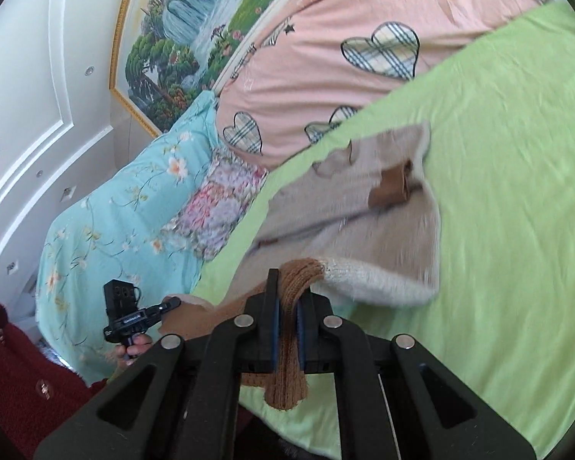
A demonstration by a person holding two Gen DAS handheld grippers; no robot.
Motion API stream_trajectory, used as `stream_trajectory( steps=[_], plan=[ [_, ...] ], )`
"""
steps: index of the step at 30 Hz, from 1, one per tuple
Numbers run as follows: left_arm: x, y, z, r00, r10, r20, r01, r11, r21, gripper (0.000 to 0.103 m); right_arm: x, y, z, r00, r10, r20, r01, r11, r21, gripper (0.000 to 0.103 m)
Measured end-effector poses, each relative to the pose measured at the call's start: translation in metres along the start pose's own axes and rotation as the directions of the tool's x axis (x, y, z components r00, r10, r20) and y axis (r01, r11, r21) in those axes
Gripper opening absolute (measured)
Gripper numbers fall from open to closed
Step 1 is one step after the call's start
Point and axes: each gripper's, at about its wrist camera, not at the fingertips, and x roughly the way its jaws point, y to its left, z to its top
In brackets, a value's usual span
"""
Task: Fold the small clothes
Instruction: 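Lift the hem with both grippers and fold it toward the collar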
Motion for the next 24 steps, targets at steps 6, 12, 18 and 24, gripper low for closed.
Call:
stream_trajectory(
  steps=[6, 12, 18, 24],
  plan=[
    [0.035, 0.003, 0.064, 0.997, 0.051, 0.061, -0.053, 0.998, 0.034, 0.006, 0.036, -0.012, 0.054, 0.994, -0.074, 0.080, 0.074, 0.997, 0.000, 0.008],
    [0.091, 0.025, 0.123, 0.994, 0.105, 0.043, -0.105, 0.994, 0.005, 0.006, 0.099, -0.031, 0.108, 0.988, -0.152, 0.038, 0.152, 0.988, 0.010, 0.008],
    [0.166, 0.054, 0.166, 0.983, 0.181, -0.016, -0.181, 0.983, -0.035, 0.006, 0.161, -0.052, 0.153, 0.973, -0.232, 0.007, 0.232, 0.973, 0.004, 0.008],
    [0.241, 0.088, 0.171, 0.957, 0.264, -0.122, -0.273, 0.960, -0.064, 0.006, 0.221, -0.088, 0.159, 0.933, -0.352, -0.081, 0.352, 0.936, -0.010, 0.008]
  ],
)
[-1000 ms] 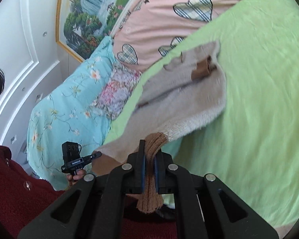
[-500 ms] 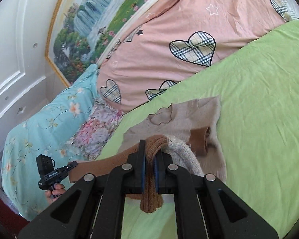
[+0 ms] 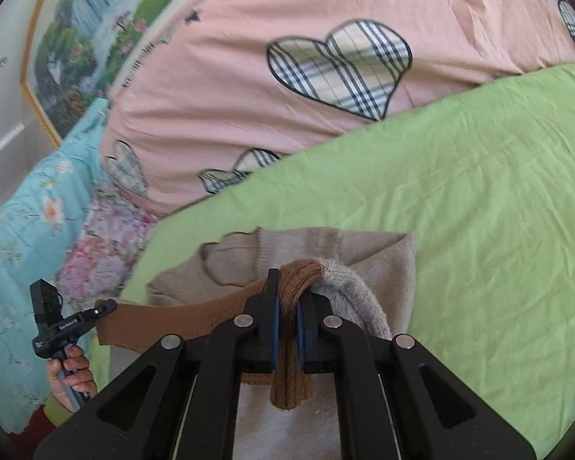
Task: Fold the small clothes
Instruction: 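Lift the hem with both grippers and fold it toward the collar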
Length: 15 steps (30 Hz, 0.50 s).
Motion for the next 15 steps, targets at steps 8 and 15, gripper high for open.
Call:
stream_trajectory(
  steps=[8, 15],
  plan=[
    [0.043, 0.021, -0.011, 0.996, 0.014, -0.083, -0.016, 0.999, -0.028, 0.013, 0.050, -0.030, -0.014, 0.992, -0.069, -0.106, 0.077, 0.994, 0.077, 0.014],
    [-0.012, -0.019, -0.065, 0.978, -0.151, -0.143, 0.163, 0.983, 0.078, 0.027, -0.006, -0.008, -0.035, 1.000, -0.018, -0.011, 0.019, 0.999, 0.048, 0.039]
  ],
)
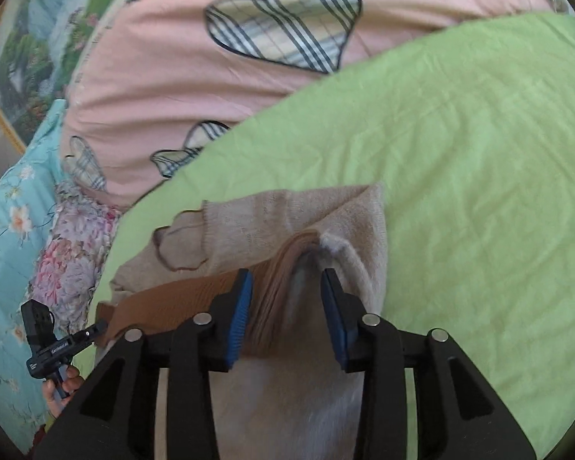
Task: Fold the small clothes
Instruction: 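Lift the hem with both grippers and fold it toward the collar, then lower the hem onto the sweater and open both grippers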
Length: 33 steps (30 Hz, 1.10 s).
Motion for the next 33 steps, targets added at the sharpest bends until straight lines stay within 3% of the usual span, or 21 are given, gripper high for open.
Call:
stream_trajectory(
  steps=[1, 3, 5, 7, 9, 11, 13, 15, 18, 20, 22, 25, 28, 32, 33],
  plan=[
    [0.002, -0.011, -0.007, 1.000, -0.023, -0.020, 0.024, 0.999, 0.029, 0.027, -0.002, 0.015, -0.009, 0.998, 0.062, -0.031, -0.063, 0.997, -0.051, 0.040],
    [0.020, -0.034, -0.019, 0.994, -0.055, -0.092, 0.063, 0.994, 0.084, 0.027, 0.018, 0.048, -0.028, 0.972, 0.134, -0.191, -0.166, 0.972, -0.163, 0.040],
    [0.037, -0.047, -0.020, 0.992, -0.024, -0.125, 0.041, 0.991, 0.129, 0.027, 0.045, 0.081, -0.049, 0.927, 0.128, -0.353, -0.234, 0.932, -0.276, 0.040],
    [0.051, -0.047, -0.009, 0.991, 0.004, -0.137, 0.016, 0.990, 0.143, 0.027, 0.064, 0.100, -0.058, 0.907, 0.084, -0.414, -0.251, 0.895, -0.370, 0.040],
    [0.059, -0.037, 0.013, 0.990, -0.009, -0.144, 0.025, 0.994, 0.109, 0.025, 0.082, 0.107, -0.050, 0.906, 0.047, -0.421, -0.237, 0.879, -0.413, 0.040],
    [0.064, -0.026, 0.038, 0.992, 0.043, -0.121, -0.030, 0.994, 0.105, 0.025, 0.099, 0.099, -0.029, 0.912, 0.034, -0.409, -0.206, 0.900, -0.383, 0.039],
    [0.067, -0.012, 0.059, 0.991, 0.094, -0.098, -0.085, 0.992, 0.096, 0.026, 0.114, 0.089, -0.008, 0.936, -0.022, -0.351, -0.121, 0.917, -0.380, 0.039],
    [0.069, 0.009, 0.079, 0.980, 0.191, -0.064, -0.187, 0.980, 0.066, 0.025, 0.123, 0.071, 0.014, 0.957, -0.120, -0.264, 0.019, 0.935, -0.355, 0.039],
    [0.064, 0.052, 0.099, 0.986, 0.165, -0.033, -0.167, 0.983, -0.075, 0.021, 0.117, 0.032, 0.042, 0.978, -0.158, -0.137, 0.129, 0.971, -0.200, 0.039],
    [0.057, 0.072, 0.102, 0.994, 0.105, 0.005, -0.103, 0.981, -0.164, 0.019, 0.106, 0.010, 0.049, 0.975, -0.205, -0.082, 0.195, 0.974, -0.117, 0.039],
    [0.050, 0.077, 0.099, 0.994, 0.102, 0.028, -0.095, 0.977, -0.190, 0.019, 0.098, -0.002, 0.048, 0.981, -0.180, -0.078, 0.176, 0.983, -0.056, 0.039],
    [0.036, 0.070, 0.088, 0.989, 0.139, 0.055, -0.127, 0.974, -0.186, 0.022, 0.082, 0.002, 0.038, 0.982, -0.174, -0.073, 0.168, 0.983, -0.072, 0.039],
    [0.021, 0.056, 0.069, 0.986, 0.147, 0.077, -0.131, 0.973, -0.188, 0.030, 0.051, 0.021, 0.016, 0.994, -0.085, -0.071, 0.077, 0.992, -0.101, 0.039],
    [0.008, 0.053, 0.047, 0.976, 0.201, 0.079, -0.188, 0.971, -0.145, 0.033, 0.020, 0.031, -0.025, 0.991, -0.030, -0.134, 0.011, 0.990, -0.139, 0.044],
    [0.003, 0.060, 0.042, 0.974, 0.217, 0.069, -0.206, 0.968, -0.144, 0.033, 0.018, 0.029, -0.036, 0.985, -0.055, -0.163, 0.030, 0.988, -0.154, 0.045]
  ],
)
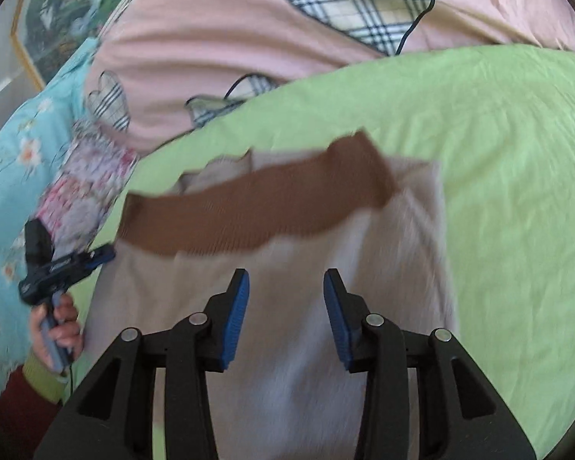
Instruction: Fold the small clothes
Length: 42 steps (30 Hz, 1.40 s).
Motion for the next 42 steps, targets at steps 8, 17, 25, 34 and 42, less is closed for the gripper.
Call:
stream_trajectory(
  steps=[8, 17, 25, 34, 42],
  plan=[
    [-0.022, 0.010, -0.013, 1.000, -0.009, -0.015, 0.008, 0.996, -0.085, 0.029, -0.036, -0.032, -0.021, 0.984, -0.171, 0.048, 0.164, 0.979, 0.117, 0.039],
    [-0.088, -0.019, -0.106, 0.993, -0.110, -0.043, 0.101, 0.980, -0.171, 0.040, -0.065, 0.005, -0.058, 0.998, -0.030, 0.059, 0.023, 0.992, 0.123, 0.050],
    [-0.107, -0.015, -0.166, 0.986, -0.148, -0.080, 0.123, 0.959, -0.256, 0.042, -0.065, 0.034, -0.092, 0.998, 0.048, 0.030, -0.051, 0.992, 0.115, 0.052],
    [-0.104, -0.013, -0.180, 0.984, -0.174, -0.045, 0.149, 0.932, -0.329, 0.051, -0.068, 0.052, -0.109, 0.995, 0.091, 0.026, -0.094, 0.989, 0.116, 0.054],
    [-0.082, -0.002, -0.158, 0.984, -0.177, 0.015, 0.168, 0.898, -0.406, 0.053, -0.063, 0.060, -0.115, 0.994, 0.114, -0.001, -0.113, 0.987, 0.113, 0.057]
  ],
)
